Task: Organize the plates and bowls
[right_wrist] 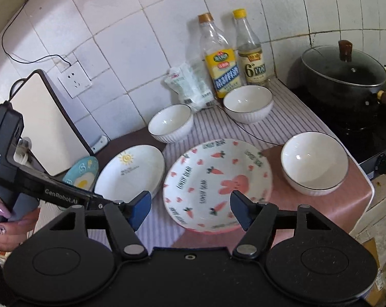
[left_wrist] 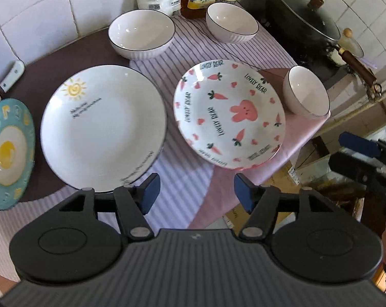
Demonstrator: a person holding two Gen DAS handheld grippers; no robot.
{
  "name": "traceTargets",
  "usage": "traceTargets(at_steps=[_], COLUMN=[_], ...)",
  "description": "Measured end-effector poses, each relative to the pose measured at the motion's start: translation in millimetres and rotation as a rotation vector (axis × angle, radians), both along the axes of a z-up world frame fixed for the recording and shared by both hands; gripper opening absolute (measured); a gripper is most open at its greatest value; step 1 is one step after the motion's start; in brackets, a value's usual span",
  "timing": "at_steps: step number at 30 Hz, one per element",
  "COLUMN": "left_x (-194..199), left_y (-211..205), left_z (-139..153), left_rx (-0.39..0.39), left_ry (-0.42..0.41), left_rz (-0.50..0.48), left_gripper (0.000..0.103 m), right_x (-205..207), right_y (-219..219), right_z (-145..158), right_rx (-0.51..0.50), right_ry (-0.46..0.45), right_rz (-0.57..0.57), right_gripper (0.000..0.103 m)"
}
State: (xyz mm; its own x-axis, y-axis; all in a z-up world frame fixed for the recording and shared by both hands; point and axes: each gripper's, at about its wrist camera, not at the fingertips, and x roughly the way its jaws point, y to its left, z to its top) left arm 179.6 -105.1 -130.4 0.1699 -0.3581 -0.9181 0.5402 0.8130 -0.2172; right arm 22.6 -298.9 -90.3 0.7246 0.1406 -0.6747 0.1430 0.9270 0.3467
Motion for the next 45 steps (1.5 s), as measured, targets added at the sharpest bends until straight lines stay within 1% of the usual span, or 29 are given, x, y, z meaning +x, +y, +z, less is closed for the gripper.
traceTargets(at_steps=[2, 4, 5, 8, 10, 12, 14, 15, 17, 19, 22, 24, 27, 28, 29, 30, 31, 33, 34, 35, 36, 37, 38, 39, 41, 42, 45], left_x=[-0.1, -0.5, -1.1, -1.0, -1.1, 0.6, 3.4, 3.6, 1.8, 1.0, 2.9, 4.0, 9.3, 12.3, 15.5, 18.5, 20.7, 24.5, 26.4, 28.0, 28.0, 27.5, 27.7, 27.9, 28.0, 28.0, 27.4], left_y=[-9.3, -16.0, -19.5, -28.0, -32.1, -31.9, -31.3, -31.8, -32.4, -32.2, -32.4, -35.2, -38.8, -40.2, -41.6, -42.8, -43.7, -46.3, -48.0, -49.9, -50.3, -49.1, -47.1, -44.5, -41.3, -40.8, -44.0], left_z=[-5.6, -11.3, -15.3, -31.3, -45.1, -60.9, -73.8, -78.1, -83.4, -88.1, -93.1, -95.2, -96.2, -97.2, -98.4, -99.4, -100.3, -102.4, -104.0, -106.0, -107.0, -107.0, -107.2, -107.5, -108.1, -108.0, -107.9], left_rx=[-0.015, -0.017, -0.014, 0.001, 0.004, -0.036, -0.048, -0.049, -0.046, -0.040, -0.048, -0.065, -0.081, -0.078, -0.076, -0.069, -0.065, -0.069, -0.070, -0.051, -0.040, -0.045, -0.055, -0.068, -0.086, -0.088, -0.080], left_ry=[0.016, 0.011, 0.005, -0.008, -0.013, 0.008, 0.045, 0.041, 0.000, -0.037, -0.050, -0.055, -0.084, -0.087, -0.087, -0.088, -0.090, -0.092, -0.086, -0.081, -0.083, -0.085, -0.082, -0.076, -0.066, -0.062, -0.063], left_rz=[0.017, 0.038, 0.052, 0.095, 0.122, 0.173, 0.230, 0.242, 0.266, 0.301, 0.331, 0.337, 0.354, 0.365, 0.372, 0.379, 0.384, 0.369, 0.343, 0.326, 0.317, 0.312, 0.315, 0.324, 0.339, 0.345, 0.357], left_gripper=[0.063, 0.063, 0.063, 0.063, 0.063, 0.063, 0.063, 0.063, 0.063, 0.063, 0.063, 0.061, 0.061, 0.059, 0.059, 0.058, 0.055, 0.047, 0.035, 0.027, 0.027, 0.027, 0.025, 0.024, 0.022, 0.022, 0.022], right_x=[-2.8, -8.1, -8.3, -1.2, 1.6, 5.7, 11.4, 15.1, 21.3, 26.5, 33.4, 34.7, 38.3, 41.0, 45.6, 50.7, 55.0, 58.0, 58.5, 58.1, 57.3, 56.6, 55.7, 54.8, 53.0, 52.7, 54.8], right_y=[-12.2, -21.5, -25.5, -35.7, -40.5, -43.7, -45.5, -45.8, -48.5, -53.3, -54.6, -53.0, -52.8, -52.4, -52.3, -52.5, -53.0, -54.4, -54.8, -55.7, -57.3, -59.7, -62.5, -65.8, -74.0, -76.8, -83.0], right_z=[-1.1, -2.9, -4.5, -19.0, -36.1, -55.1, -76.8, -84.4, -96.7, -107.9, -123.1, -127.4, -131.0, -131.9, -133.9, -135.3, -136.5, -136.2, -136.2, -136.7, -137.5, -138.3, -138.9, -140.1, -144.4, -146.2, -149.7], right_rx=[0.000, -0.020, -0.026, -0.044, -0.048, -0.040, -0.057, -0.066, -0.071, -0.032, 0.000, -0.003, 0.021, 0.025, 0.029, 0.040, 0.056, 0.074, 0.074, 0.077, 0.081, 0.089, 0.093, 0.099, 0.172, 0.199, 0.237], right_ry=[-0.029, -0.106, -0.123, -0.128, -0.137, -0.126, -0.097, -0.071, -0.047, -0.043, -0.020, -0.028, -0.045, -0.041, -0.025, 0.002, 0.028, 0.047, 0.050, 0.050, 0.048, 0.048, 0.050, 0.057, 0.050, 0.048, 0.049], right_rz=[0.003, 0.004, 0.015, 0.058, 0.078, 0.081, 0.060, 0.066, 0.081, 0.067, 0.027, -0.001, -0.015, -0.017, -0.014, -0.016, -0.027, -0.045, -0.042, -0.039, -0.039, -0.044, -0.059, -0.086, -0.122, -0.135, -0.122], right_gripper=[0.073, 0.073, 0.073, 0.073, 0.073, 0.073, 0.073, 0.073, 0.073, 0.073, 0.072, 0.071, 0.069, 0.066, 0.058, 0.052, 0.048, 0.049, 0.048, 0.046, 0.044, 0.037, 0.023, 0.021, 0.018, 0.017, 0.017])
